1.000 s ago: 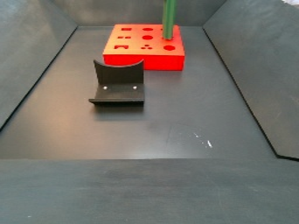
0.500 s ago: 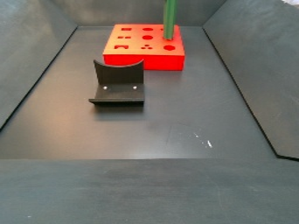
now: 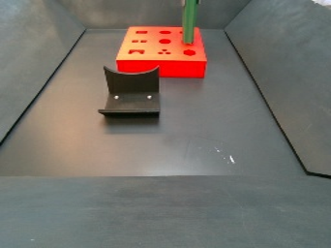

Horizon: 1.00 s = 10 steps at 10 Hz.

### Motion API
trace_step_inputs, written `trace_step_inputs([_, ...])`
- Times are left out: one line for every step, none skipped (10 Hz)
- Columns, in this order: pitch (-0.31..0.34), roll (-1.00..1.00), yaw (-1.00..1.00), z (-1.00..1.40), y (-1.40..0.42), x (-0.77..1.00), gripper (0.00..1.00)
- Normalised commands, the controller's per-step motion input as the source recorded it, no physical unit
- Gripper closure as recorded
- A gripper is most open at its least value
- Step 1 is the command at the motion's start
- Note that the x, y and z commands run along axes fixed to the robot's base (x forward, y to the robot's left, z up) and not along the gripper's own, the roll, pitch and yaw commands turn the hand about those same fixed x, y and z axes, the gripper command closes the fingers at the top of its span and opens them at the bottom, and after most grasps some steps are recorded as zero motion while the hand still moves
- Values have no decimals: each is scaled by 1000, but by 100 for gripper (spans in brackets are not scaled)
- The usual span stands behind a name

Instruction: Insert the star object.

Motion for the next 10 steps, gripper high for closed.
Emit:
trace_step_inputs([1, 249, -86, -651, -114, 57, 100])
trace_step_inputs([14, 257, -97, -626, -103, 80, 100])
trace_step_inputs([20, 237, -94, -554, -126, 49, 100])
trace_step_inputs([0, 139, -129, -720, -163, 54, 100])
trace_step_inputs([-46, 0, -226, -1000, -57, -166, 100])
trace_step_inputs([0, -79, -231, -1000, 0, -191, 100])
trace_step_inputs([0, -86, -180, -1000, 0, -220, 100])
trace_step_inputs([0, 0, -37, -1000, -49, 0, 100])
trace_step_inputs([0, 0, 0, -1000, -23, 0, 100])
trace_step_inputs([0, 0, 0, -1000, -40, 0, 100])
